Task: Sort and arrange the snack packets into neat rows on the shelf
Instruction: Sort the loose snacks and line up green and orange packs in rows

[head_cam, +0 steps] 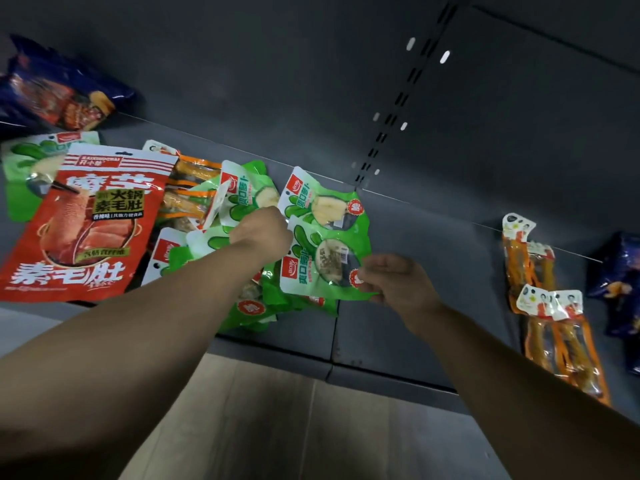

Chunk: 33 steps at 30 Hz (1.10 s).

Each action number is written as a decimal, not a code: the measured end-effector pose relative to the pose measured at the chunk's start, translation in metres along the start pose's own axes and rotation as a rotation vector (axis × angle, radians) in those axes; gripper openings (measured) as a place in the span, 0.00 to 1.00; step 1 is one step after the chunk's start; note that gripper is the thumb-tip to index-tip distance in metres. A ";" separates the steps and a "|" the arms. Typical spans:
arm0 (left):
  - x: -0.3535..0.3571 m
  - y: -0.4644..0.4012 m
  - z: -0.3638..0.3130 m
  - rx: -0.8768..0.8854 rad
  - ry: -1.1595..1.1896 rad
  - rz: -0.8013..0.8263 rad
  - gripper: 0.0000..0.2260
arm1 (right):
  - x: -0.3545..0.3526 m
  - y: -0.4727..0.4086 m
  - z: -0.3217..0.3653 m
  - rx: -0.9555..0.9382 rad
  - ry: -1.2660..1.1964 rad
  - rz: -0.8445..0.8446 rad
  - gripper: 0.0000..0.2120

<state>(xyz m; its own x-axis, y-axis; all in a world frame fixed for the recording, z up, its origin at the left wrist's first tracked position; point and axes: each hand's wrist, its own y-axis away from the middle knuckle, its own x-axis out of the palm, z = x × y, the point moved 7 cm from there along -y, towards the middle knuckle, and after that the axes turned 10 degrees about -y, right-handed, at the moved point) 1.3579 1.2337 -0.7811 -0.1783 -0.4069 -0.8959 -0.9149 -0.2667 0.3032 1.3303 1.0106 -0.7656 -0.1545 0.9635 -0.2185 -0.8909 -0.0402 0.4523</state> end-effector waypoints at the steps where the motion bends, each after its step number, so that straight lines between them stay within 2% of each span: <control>1: -0.005 0.004 -0.001 -0.001 0.013 -0.036 0.08 | 0.000 -0.001 0.004 -0.015 0.020 -0.001 0.05; 7: -0.037 0.020 -0.015 0.095 0.169 -0.190 0.07 | -0.001 -0.008 0.019 -0.096 0.168 0.026 0.13; 10: -0.044 0.030 -0.029 0.181 0.191 -0.200 0.06 | -0.002 -0.013 0.022 -0.143 0.239 0.009 0.15; 13: -0.050 0.038 -0.046 0.293 0.179 -0.199 0.05 | -0.003 -0.019 0.029 -0.212 0.286 -0.009 0.22; 17: -0.054 0.047 -0.073 0.403 0.165 -0.186 0.05 | 0.002 -0.025 0.035 -0.270 0.344 0.064 0.28; 19: -0.053 0.050 -0.085 0.422 0.174 -0.182 0.05 | 0.004 -0.029 0.031 -0.230 0.318 0.137 0.27; 22: -0.048 0.054 -0.104 0.438 0.190 -0.171 0.05 | 0.001 -0.029 0.026 -0.209 0.212 0.219 0.12; 24: -0.043 0.055 -0.115 0.446 0.181 -0.167 0.04 | -0.002 -0.032 0.019 -0.206 0.145 0.247 0.08; 30: -0.025 0.049 -0.125 0.342 0.192 -0.204 0.04 | -0.015 -0.048 -0.003 -0.147 0.048 0.297 0.06; 33: -0.020 0.051 -0.126 0.251 0.020 -0.267 0.11 | -0.020 -0.059 -0.010 -0.114 -0.017 0.302 0.05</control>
<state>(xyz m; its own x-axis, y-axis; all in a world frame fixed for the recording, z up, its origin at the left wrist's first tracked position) 1.3601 1.1181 -0.7070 0.0842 -0.3697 -0.9253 -0.9890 -0.1443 -0.0323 1.3815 0.9915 -0.7960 -0.4128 0.9078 -0.0739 -0.8481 -0.3535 0.3946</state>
